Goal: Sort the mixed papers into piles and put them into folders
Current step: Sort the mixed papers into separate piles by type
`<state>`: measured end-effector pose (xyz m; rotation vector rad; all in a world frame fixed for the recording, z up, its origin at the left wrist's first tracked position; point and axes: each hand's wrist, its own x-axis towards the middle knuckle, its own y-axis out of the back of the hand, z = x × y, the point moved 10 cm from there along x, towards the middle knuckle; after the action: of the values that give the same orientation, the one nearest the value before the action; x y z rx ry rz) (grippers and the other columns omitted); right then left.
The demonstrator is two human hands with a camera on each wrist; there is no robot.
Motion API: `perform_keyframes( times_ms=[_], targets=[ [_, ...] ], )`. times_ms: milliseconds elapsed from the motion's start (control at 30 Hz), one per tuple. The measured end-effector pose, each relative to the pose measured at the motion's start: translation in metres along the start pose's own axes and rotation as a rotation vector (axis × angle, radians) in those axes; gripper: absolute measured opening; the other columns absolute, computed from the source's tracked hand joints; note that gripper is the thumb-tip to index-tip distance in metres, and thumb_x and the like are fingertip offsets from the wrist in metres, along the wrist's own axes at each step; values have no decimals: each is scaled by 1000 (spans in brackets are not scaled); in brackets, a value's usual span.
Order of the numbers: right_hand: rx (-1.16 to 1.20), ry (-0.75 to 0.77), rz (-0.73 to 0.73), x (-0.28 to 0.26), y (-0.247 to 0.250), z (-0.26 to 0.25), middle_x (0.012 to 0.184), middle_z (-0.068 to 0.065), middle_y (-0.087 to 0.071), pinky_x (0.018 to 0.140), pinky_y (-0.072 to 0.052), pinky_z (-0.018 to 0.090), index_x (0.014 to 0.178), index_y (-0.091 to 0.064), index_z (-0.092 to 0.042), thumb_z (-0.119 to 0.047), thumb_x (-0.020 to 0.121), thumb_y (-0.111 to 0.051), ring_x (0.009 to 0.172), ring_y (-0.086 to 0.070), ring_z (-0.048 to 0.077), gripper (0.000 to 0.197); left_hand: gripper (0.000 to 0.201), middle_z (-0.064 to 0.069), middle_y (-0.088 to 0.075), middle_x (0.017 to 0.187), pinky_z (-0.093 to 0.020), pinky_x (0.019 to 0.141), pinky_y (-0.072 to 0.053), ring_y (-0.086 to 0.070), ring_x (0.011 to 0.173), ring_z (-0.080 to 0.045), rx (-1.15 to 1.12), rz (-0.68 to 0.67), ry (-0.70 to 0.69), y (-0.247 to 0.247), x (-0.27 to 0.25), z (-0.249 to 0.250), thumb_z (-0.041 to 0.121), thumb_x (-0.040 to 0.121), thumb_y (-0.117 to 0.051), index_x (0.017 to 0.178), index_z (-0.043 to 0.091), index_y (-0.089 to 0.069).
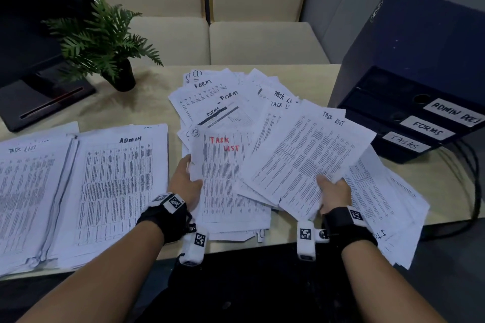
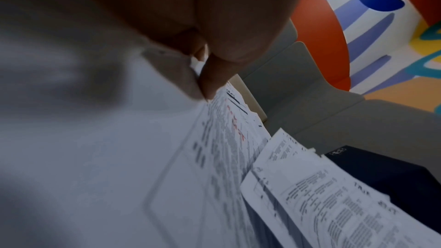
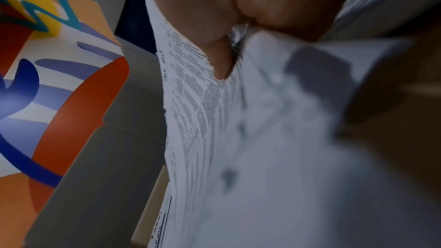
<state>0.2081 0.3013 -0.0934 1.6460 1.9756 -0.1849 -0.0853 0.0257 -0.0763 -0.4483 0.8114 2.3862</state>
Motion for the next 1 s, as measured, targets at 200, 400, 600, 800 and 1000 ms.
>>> perform_keyframes(
  times_ms=[200,400,600,800,1000],
  targets=[
    [36,-14,-130,-10,-27,4,99,4,-72,85,-55,40,104,-68,-17,-10,93,-61,89,-69,24,14,52,-1,-47,144,-39,91,-52,-61,111,-28,54,-34,-31,-3,1,3,5,91,-51,132,38,-51],
    [-35,-43,-424,-36,-81,10,99,7,-72,83,-54,40,105,-68,-7,-1,93,-58,92,-69,25,17,12,-4,-68,90,-31,75,-50,-62,80,-19,-3,-82,-10,-9,-2,6,28,89,-64,87,17,-64],
    [-295,129,-63,-14,-46,-5,74,12,-65,63,-42,28,87,-67,1,-19,89,-62,69,-54,19,21,24,-3,-64,105,-27,82,-41,-58,94,-20,65,-78,-36,-5,-5,10,8,91,-59,115,8,-62],
    [-154,142,-29,-16,-29,-20,85,2,-68,69,-50,30,88,-67,-19,-15,94,-58,76,-61,22,12,14,-8,-66,104,-29,77,-43,-61,92,-27,54,-65,1,-1,-1,-1,14,93,-57,107,13,-61],
    [-359,111,-386,-43,-88,0,95,4,-73,89,-54,46,87,-69,-24,-19,93,-60,92,-69,28,12,40,-11,-51,69,-27,67,-42,-62,75,-22,-55,-85,22,-4,-7,3,40,84,-68,75,8,-46]
  ],
)
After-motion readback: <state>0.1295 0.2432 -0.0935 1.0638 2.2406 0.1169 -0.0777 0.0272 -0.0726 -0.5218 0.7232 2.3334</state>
